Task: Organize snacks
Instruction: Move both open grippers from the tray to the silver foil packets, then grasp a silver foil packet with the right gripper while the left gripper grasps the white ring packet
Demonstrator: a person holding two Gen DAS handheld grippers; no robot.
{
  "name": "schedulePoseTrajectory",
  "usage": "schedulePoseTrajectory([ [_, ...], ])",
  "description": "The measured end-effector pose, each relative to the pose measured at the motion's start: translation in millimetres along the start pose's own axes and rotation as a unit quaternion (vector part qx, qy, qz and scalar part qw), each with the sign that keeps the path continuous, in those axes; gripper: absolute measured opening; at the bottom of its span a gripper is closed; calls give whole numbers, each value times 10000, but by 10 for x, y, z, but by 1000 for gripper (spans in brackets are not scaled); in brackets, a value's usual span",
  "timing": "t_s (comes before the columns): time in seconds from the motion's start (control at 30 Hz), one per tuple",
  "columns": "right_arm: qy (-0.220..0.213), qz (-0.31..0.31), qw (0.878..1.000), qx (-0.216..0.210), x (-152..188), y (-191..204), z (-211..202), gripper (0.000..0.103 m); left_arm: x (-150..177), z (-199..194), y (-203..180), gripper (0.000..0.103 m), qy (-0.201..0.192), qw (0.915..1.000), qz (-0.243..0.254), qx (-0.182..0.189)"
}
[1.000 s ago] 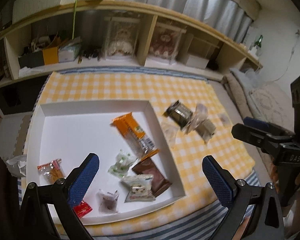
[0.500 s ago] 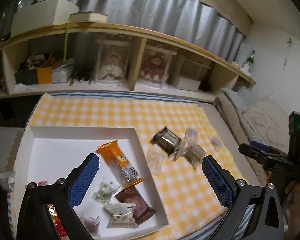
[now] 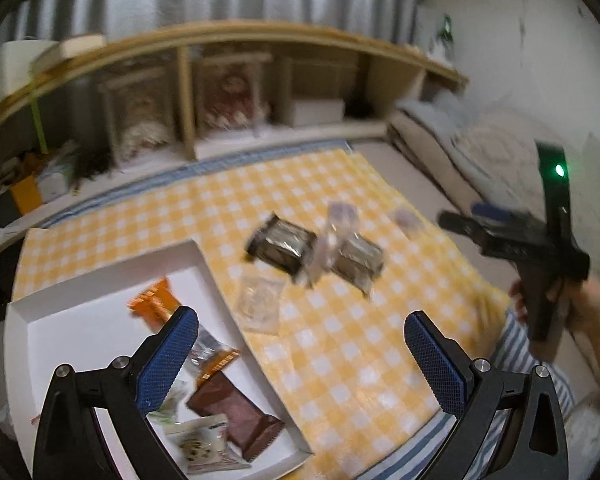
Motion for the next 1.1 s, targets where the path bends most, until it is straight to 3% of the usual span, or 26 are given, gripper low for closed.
schedulePoseTrajectory([
  [0.17, 13, -616, 9981, -1, 109, 51, 289, 103, -54, 433, -99, 103, 488, 9970, 246, 553],
  [0.23, 104, -897, 9959, -5, 171, 89, 427, 103, -109, 612, -63, 94, 663, 9951, 419, 609],
  [0.33, 301, -1079, 9935, -218, 248, 148, 612, 103, -183, 917, -7, 79, 1037, 9904, 756, 523],
  [0.43, 420, -1082, 9920, -490, 286, 219, 754, 103, -219, 1324, 35, 72, 1622, 9801, 1069, 394],
  [0.67, 715, -1286, 9859, -797, 370, 383, 1039, 90, -272, 1992, 108, 70, 2437, 9573, 1539, -213],
  [0.8, 1064, -1477, 9815, -597, 496, 373, 1220, 83, -279, 2302, 120, 71, 2741, 9461, 1646, -508],
  [0.93, 1344, -1432, 9786, -606, 615, 349, 1302, 67, -224, 2443, 148, 71, 2894, 9413, 1603, -668],
  [1.1, 1623, -1483, 9739, -564, 692, 382, 1223, 60, -211, 2621, 240, 64, 2935, 9467, 1089, -754],
])
Point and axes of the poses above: each gripper's, at about its wrist camera, not at the fingertips, and z roughly the way its jaws point, y to its left, x to its underside, the point moved 6 cm from there along z, roughly the way its jaws point, and after that the axes turned 5 degrees about -y, right-handed, at the moved point
